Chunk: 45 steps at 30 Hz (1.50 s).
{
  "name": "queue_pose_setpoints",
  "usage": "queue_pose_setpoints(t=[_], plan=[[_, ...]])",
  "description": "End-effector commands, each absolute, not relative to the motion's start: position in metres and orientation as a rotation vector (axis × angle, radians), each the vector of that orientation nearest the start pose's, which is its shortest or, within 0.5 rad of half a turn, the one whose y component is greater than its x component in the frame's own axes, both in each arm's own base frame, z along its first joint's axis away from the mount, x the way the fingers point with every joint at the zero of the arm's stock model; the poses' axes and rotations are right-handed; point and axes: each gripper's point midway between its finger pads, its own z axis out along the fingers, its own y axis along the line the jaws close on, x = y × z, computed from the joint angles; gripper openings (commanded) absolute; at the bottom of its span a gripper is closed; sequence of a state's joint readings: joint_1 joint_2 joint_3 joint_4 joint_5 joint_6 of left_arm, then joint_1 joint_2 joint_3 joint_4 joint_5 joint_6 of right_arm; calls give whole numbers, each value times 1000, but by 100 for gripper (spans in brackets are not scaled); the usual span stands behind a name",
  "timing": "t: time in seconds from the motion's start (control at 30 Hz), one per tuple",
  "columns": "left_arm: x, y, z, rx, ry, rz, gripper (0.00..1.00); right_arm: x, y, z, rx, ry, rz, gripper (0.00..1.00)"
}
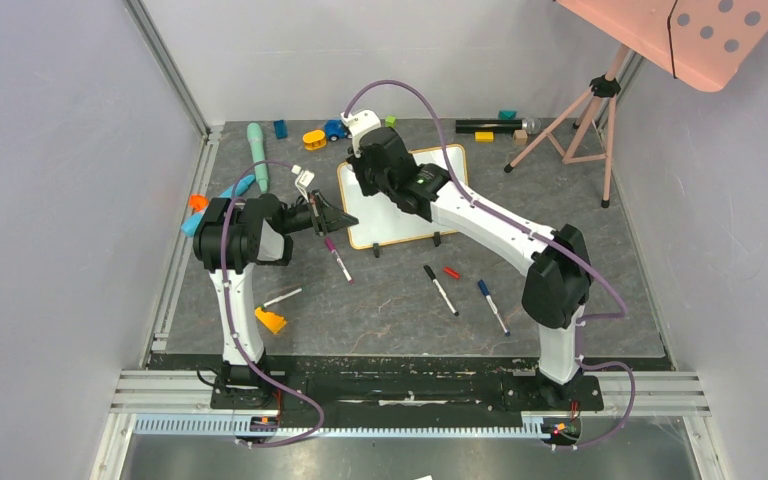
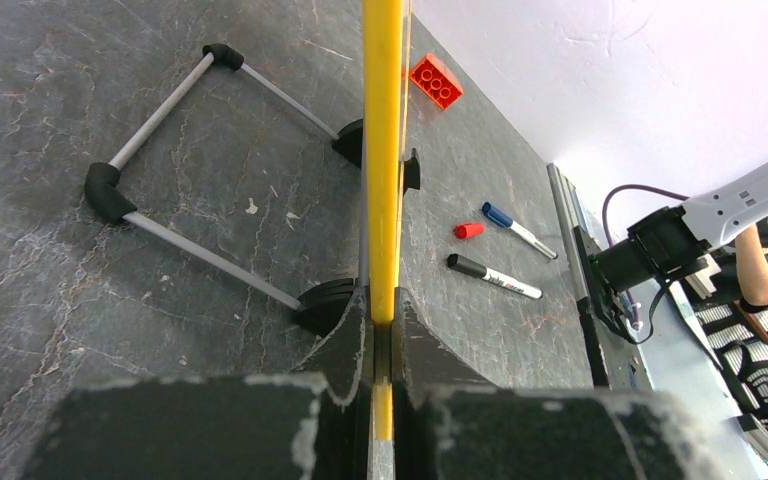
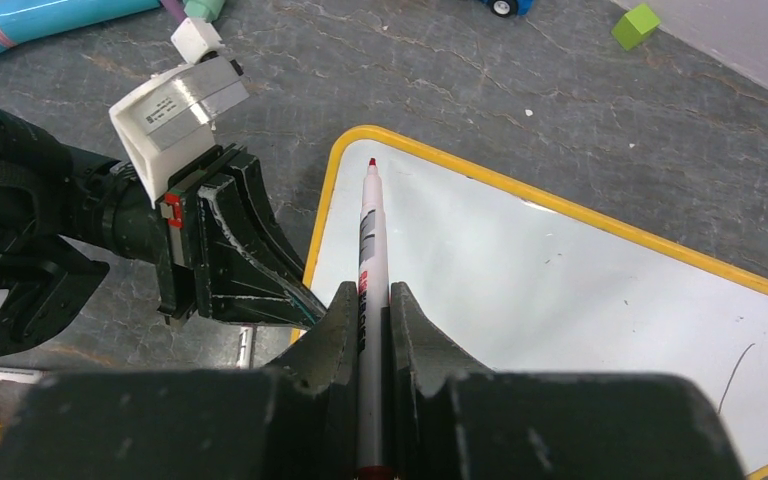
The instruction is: Write a sentence on the whiteboard
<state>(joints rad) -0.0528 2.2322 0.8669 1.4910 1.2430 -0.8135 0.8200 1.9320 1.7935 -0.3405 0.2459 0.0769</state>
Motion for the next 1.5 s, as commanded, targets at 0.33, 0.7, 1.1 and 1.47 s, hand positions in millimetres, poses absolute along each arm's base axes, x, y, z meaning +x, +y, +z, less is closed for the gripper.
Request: queue_pose_setpoints(t=[0.33, 0.7, 1.1, 1.47], plan=[[370, -205, 75, 670, 1626, -1547, 2, 425, 386, 235, -592, 1946, 298, 0], [370, -205, 75, 667, 1627, -1547, 2, 429, 378, 222, -574, 1972, 238, 0], [370, -205, 75, 671, 1626, -1547, 2, 431, 363, 218, -548, 1998, 149, 0], [369, -205, 75, 673, 1626, -1548, 2, 433, 355, 220, -520, 2002, 114, 0]])
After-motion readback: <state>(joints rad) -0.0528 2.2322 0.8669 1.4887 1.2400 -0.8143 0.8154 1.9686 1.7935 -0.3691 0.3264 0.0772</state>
